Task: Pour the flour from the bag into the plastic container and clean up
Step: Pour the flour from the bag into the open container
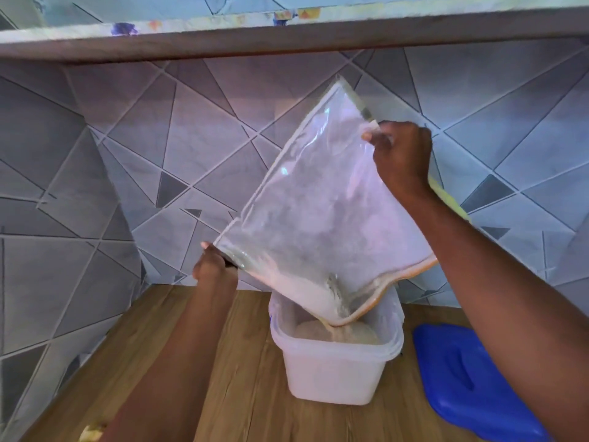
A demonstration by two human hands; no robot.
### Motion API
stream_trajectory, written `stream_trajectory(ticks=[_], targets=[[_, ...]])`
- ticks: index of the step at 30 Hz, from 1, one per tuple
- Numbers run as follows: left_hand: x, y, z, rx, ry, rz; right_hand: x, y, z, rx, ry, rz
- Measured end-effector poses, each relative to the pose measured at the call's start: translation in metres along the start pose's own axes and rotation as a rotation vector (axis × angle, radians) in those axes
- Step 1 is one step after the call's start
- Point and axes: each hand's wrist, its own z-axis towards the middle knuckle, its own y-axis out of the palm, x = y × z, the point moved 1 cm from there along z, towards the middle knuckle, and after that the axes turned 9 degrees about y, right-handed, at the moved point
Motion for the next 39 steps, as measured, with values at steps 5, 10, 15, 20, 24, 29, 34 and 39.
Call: stream_trajectory(ticks=[5,10,15,20,24,29,34,39], targets=[[0.003,0.004,-0.004,-0.024,0.064,0.009,0.007,-0.004,-0.002,-0.037,0.006,0.093],[0.008,0.006,-0.009,-0.035,0.029,0.095,0.006,0.003,-0.009,-0.081,-0.059,0.018],[0.01,0.008,-0.004,-0.055,0.045,0.055,0.009,0.0,-0.009,-0.047,0.125,0.022],[0.014,0.01,-0.002,-0.071,0.024,-0.018,0.01,-0.007,-0.005,-0.052,0.114,0.117],[0.021,0.018,-0.006,-0.072,0.016,-0.04,0.003,-0.002,-0.014,-0.085,0.043,0.055],[0.027,0.021,-0.005,-0.058,0.027,-0.14,0.002,-0.014,-0.011,0.009,0.223,0.012],[0.036,0.028,-0.014,-0.071,0.049,-0.16,-0.019,-0.009,-0.023,-0.092,0.008,-0.045],[0.044,0.032,-0.025,-0.073,0.102,-0.104,-0.02,-0.008,-0.023,-0.084,0.009,0.003]])
